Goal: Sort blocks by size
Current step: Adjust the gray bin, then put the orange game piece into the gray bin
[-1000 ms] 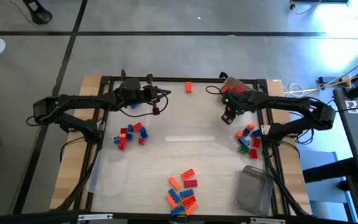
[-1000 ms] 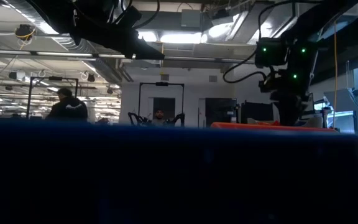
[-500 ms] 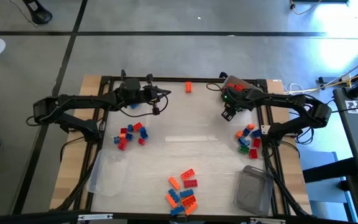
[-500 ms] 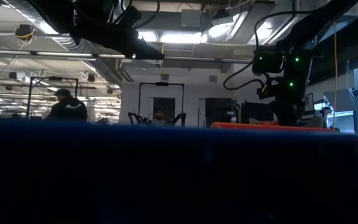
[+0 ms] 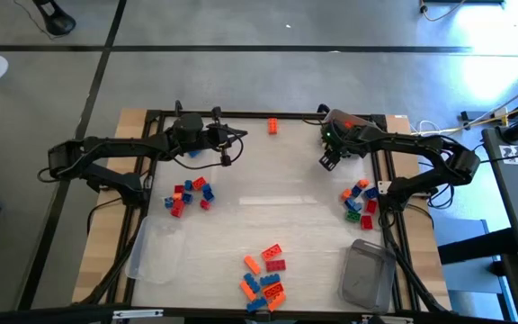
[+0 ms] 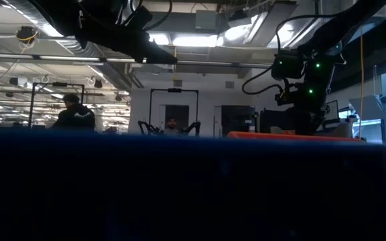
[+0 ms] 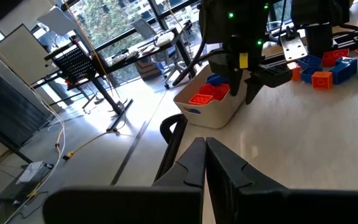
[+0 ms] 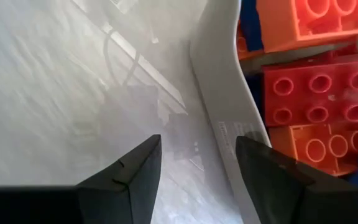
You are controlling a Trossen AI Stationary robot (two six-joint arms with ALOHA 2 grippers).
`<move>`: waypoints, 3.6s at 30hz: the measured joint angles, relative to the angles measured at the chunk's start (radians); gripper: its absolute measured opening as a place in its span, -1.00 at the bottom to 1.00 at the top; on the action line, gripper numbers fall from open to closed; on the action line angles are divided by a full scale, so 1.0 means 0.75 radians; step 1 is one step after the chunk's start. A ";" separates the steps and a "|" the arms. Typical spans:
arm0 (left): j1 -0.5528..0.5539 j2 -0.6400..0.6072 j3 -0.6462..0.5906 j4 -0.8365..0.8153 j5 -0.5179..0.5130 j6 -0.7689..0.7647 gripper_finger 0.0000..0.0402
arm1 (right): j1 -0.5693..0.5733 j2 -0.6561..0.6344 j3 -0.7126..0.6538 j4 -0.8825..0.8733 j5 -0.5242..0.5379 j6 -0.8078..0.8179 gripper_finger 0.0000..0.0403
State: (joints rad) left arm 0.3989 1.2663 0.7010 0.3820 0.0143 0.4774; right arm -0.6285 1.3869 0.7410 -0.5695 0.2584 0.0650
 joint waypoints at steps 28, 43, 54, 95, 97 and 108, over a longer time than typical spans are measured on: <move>0.000 0.000 0.000 0.000 0.000 -0.003 -1.00 | 0.152 0.006 0.141 0.560 -0.219 0.332 0.06; 0.000 0.000 0.000 0.001 0.000 -0.003 -1.00 | 0.148 0.358 0.263 0.911 -0.218 0.362 0.06; 0.000 0.000 0.000 0.001 0.000 -0.003 -1.00 | 0.147 0.674 0.656 0.629 -0.112 0.326 0.06; 0.000 0.000 -0.001 -0.006 0.000 -0.004 -1.00 | 0.161 0.846 0.832 0.207 -0.157 0.257 0.06; 0.000 0.000 -0.001 -0.006 0.000 -0.004 -1.00 | 0.168 0.847 0.835 0.202 -0.135 0.287 0.06; 0.000 0.000 -0.001 -0.005 0.000 -0.004 -1.00 | 0.169 0.876 0.847 0.292 -0.089 0.394 0.06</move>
State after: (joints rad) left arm 0.3988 1.2663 0.7006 0.3786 0.0143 0.4744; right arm -0.5014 2.0439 1.3763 -0.3504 0.1914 0.3606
